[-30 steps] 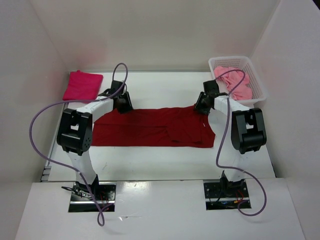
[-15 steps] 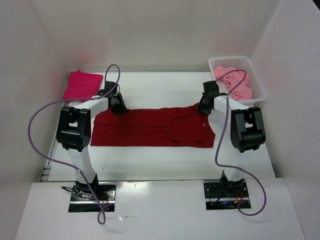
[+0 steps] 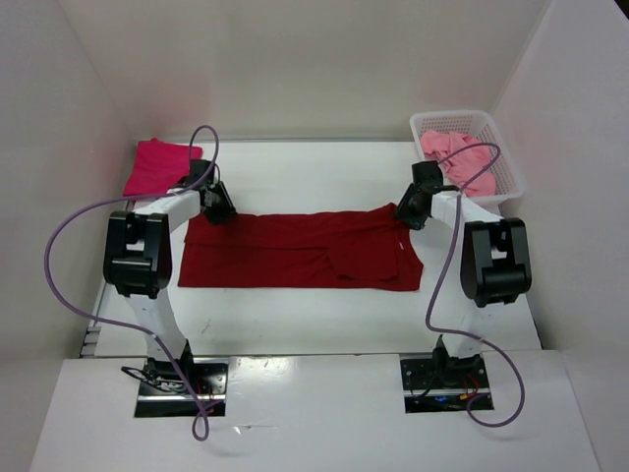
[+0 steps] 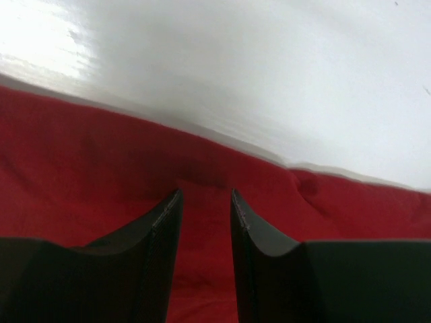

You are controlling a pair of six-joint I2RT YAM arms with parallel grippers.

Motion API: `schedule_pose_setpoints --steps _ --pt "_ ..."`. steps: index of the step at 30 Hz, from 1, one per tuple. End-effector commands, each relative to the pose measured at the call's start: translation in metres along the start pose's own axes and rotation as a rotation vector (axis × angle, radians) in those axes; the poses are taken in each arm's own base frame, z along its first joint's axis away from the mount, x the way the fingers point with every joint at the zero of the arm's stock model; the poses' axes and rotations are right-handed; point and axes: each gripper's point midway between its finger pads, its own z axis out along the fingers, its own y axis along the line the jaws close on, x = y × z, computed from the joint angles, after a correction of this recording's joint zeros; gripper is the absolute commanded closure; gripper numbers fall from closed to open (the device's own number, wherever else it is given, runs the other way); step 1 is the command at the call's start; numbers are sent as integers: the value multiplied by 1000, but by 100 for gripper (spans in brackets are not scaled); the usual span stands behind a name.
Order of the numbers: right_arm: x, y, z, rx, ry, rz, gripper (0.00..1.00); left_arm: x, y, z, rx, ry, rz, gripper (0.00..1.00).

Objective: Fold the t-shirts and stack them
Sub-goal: Fold the other side of the tshirt into a rectangle

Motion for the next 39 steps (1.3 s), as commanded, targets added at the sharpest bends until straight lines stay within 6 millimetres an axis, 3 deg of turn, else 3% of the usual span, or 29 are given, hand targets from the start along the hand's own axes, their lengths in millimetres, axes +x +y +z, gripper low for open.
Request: schedule_pose_setpoints --steps 1,2,3,5,7,8,10,11,14,15,16,22,26,30,36,39 --pt "-28 20 -52 -99 -97 -8 55 -14 -22 -27 90 -58 -5 58" --pt "-26 26 -67 -147 -92 -11 58 -8 -19 -27 87 -53 -6 58" --pt "-15 23 -70 -153 -67 -13 64 -8 -22 -34 107 -56 -4 58" --pt "14 41 -82 -206 -28 -83 85 0 -38 -37 130 -49 28 58" --pt "49 57 -95 -271 22 -151 97 10 -52 -42 151 -40 84 58" --pt "83 76 -101 -311 81 -221 100 15 -59 -44 149 -30 111 58" --pt "122 95 -110 -362 146 -303 100 33 -83 -48 183 -6 193 62" --pt "155 108 -120 -393 194 -353 96 34 -90 -51 184 -10 208 63" --pt "194 121 -127 -402 233 -419 62 48 -101 -59 200 9 259 67" --pt "197 120 -126 -400 229 -428 53 53 -105 -60 213 19 269 69" --pt "201 117 -119 -381 244 -431 52 53 -105 -63 211 21 269 69" --pt "228 116 -100 -309 284 -514 50 74 -91 -63 205 68 269 69" --pt "218 109 -89 -227 218 -514 52 82 -85 -63 203 88 268 69" --pt "196 121 -100 -237 131 -498 54 92 -81 -67 212 112 267 69" --pt "198 117 -100 -218 144 -504 62 97 -77 -67 206 121 267 69" --pt "194 127 -112 -266 139 -485 67 97 -77 -67 206 121 267 69"
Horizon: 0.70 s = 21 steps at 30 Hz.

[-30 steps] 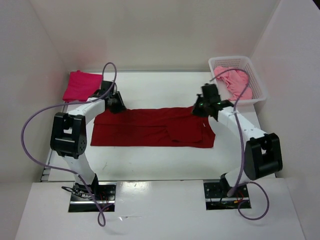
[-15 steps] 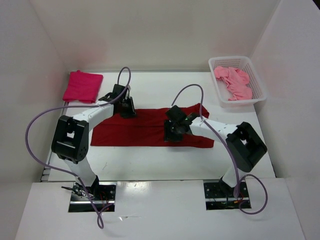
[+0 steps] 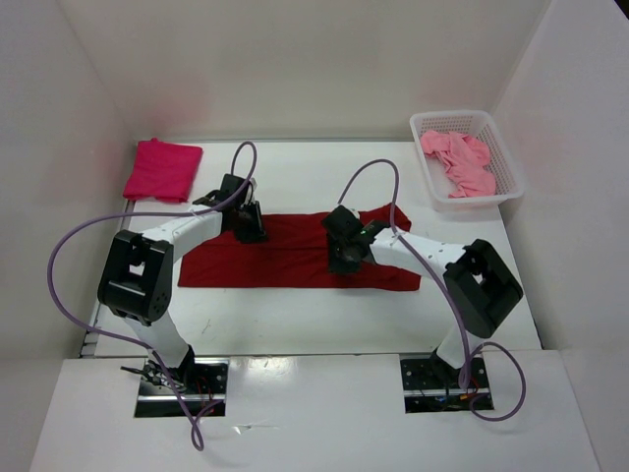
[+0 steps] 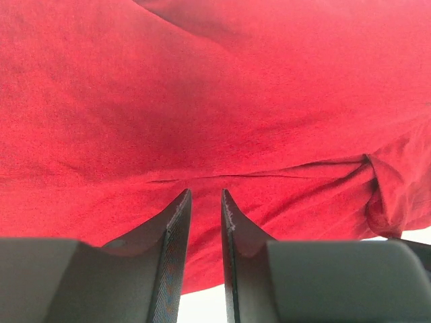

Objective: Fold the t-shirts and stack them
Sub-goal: Fold the other side of the tshirt into a rectangle

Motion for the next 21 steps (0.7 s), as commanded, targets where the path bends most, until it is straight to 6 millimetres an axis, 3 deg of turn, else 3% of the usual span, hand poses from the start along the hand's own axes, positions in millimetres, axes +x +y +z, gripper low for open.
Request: schedule_pose_setpoints --steps 1,4,12,21 --pt "-24 15 -28 -44 -82 18 67 -7 -9 -13 39 -34 34 69" --pt "-31 19 -37 -55 -95 19 65 -7 -9 -13 39 -34 34 69" --pt "-13 -4 15 84 -23 -15 62 -9 -12 -10 47 -28 34 68" --pt "-11 -21 28 162 -44 -22 65 -12 -15 -16 56 -43 28 68"
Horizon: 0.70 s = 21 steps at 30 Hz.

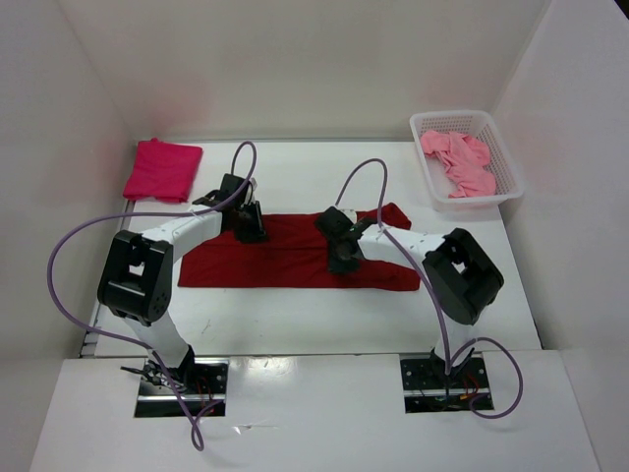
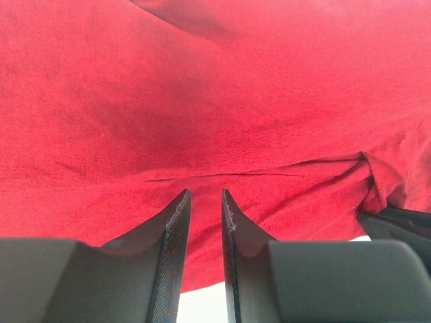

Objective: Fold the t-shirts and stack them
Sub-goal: Fold the other side of the tshirt into a rectangle

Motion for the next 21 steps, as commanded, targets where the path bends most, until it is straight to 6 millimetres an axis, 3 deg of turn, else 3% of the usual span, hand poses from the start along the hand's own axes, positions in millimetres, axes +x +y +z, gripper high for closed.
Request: schedule_pose_setpoints --steps 1,8,12,21 --pt "-8 -1 1 15 -48 -6 68 -13 -13 -15 44 -48 29 68" --pt "-9 8 -10 -53 -53 2 92 -15 -14 -17 48 -56 31 68" --pt "-2 14 -17 -89 -9 -11 99 -15 -14 -17 48 -56 31 68" --pt "16 37 -43 -239 129 -69 99 -28 -19 -25 41 -83 43 67"
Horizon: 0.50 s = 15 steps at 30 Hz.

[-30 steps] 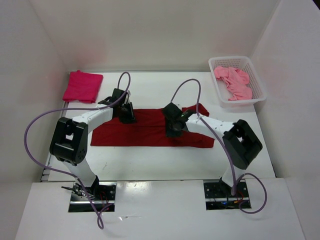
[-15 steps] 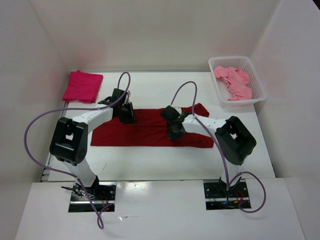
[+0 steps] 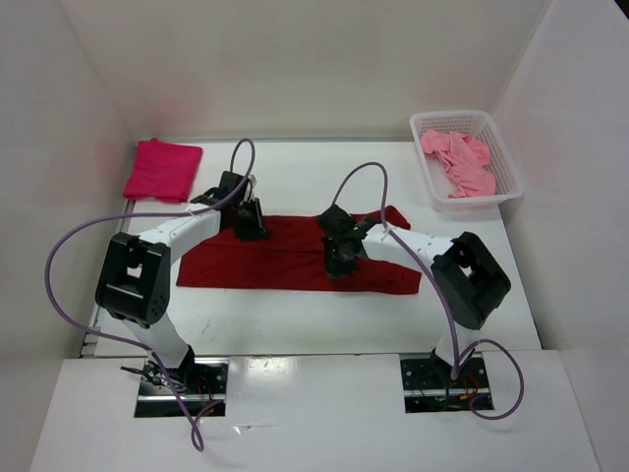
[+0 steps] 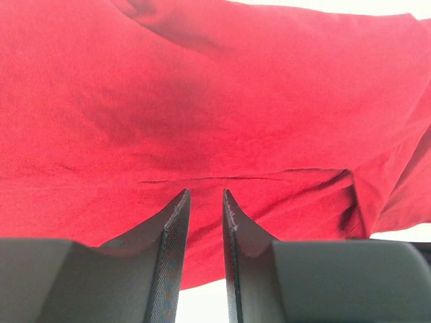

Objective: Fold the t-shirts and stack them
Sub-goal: Fold the other side of the tshirt into a rectangle

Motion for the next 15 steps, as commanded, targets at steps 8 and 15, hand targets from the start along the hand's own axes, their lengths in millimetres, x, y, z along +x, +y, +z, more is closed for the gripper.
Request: schedule_pose_setpoints --steps 8,15 --pt "-28 25 -29 -75 -44 -18 59 -30 -10 -16 -3 -86 59 67" --pt "-120 -45 -64 -44 -279 119 85 -56 3 3 -30 -112 26 65"
